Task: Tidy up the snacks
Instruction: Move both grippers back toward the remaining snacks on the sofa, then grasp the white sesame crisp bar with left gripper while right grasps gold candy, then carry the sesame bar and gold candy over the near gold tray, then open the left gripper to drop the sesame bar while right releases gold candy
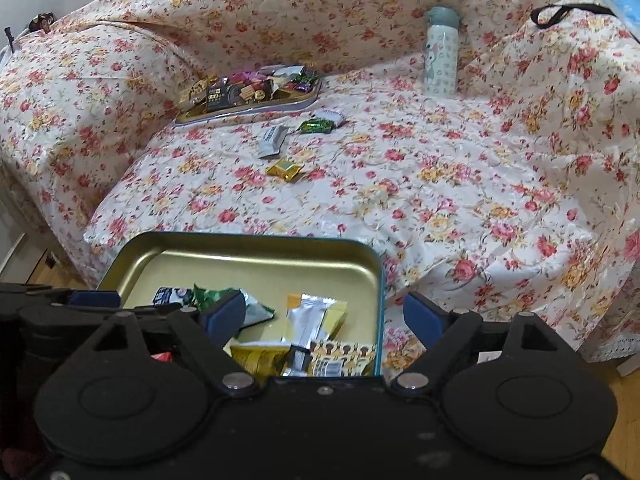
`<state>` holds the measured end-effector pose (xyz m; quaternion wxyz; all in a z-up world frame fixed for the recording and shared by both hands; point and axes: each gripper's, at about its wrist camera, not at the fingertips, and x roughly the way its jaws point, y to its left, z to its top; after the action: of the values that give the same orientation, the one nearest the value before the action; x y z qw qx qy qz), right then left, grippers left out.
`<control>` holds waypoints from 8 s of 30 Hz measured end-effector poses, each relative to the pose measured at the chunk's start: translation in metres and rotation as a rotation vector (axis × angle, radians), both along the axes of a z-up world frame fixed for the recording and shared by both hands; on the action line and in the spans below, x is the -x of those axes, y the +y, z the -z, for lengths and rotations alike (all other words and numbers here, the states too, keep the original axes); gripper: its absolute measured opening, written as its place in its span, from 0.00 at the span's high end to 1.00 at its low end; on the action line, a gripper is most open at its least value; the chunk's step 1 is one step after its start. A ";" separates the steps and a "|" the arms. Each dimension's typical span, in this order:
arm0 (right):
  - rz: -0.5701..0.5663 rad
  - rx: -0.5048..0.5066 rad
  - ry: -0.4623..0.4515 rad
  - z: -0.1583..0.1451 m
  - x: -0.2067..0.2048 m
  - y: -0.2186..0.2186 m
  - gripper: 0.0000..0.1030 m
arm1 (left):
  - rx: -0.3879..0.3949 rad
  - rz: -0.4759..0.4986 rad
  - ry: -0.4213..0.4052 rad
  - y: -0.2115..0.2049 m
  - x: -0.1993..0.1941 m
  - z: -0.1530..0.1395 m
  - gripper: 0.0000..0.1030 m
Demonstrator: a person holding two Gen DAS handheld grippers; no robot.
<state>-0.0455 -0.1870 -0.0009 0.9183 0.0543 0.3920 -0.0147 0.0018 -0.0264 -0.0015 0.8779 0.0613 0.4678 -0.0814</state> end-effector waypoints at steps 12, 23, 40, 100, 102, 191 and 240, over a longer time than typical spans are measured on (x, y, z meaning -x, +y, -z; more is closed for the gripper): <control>0.071 0.017 -0.061 -0.001 -0.014 -0.003 0.10 | -0.009 -0.055 -0.068 0.014 -0.016 -0.005 0.31; 0.075 0.007 -0.072 -0.008 -0.047 -0.017 0.07 | -0.029 -0.078 -0.167 0.023 -0.052 -0.022 0.31; 0.064 0.014 0.023 0.008 -0.142 -0.039 0.15 | -0.037 0.037 -0.091 -0.004 -0.146 -0.003 0.31; -0.286 0.115 0.034 0.061 -0.255 0.015 0.35 | 0.032 0.013 -0.073 -0.001 -0.292 0.068 0.00; -0.317 0.171 0.045 0.067 -0.257 0.025 0.40 | 0.032 0.012 -0.071 -0.001 -0.293 0.068 0.00; 0.053 0.070 -0.085 0.083 -0.293 -0.067 0.80 | 0.069 0.139 0.007 -0.040 -0.297 0.047 0.72; -0.022 -0.205 -0.090 -0.002 -0.030 0.018 0.79 | 0.059 -0.115 0.012 0.057 -0.041 0.001 0.68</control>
<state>-0.0157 -0.1686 0.0014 0.9247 0.1443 0.3502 0.0380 0.0432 0.0307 -0.0027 0.8796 0.0081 0.4734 -0.0450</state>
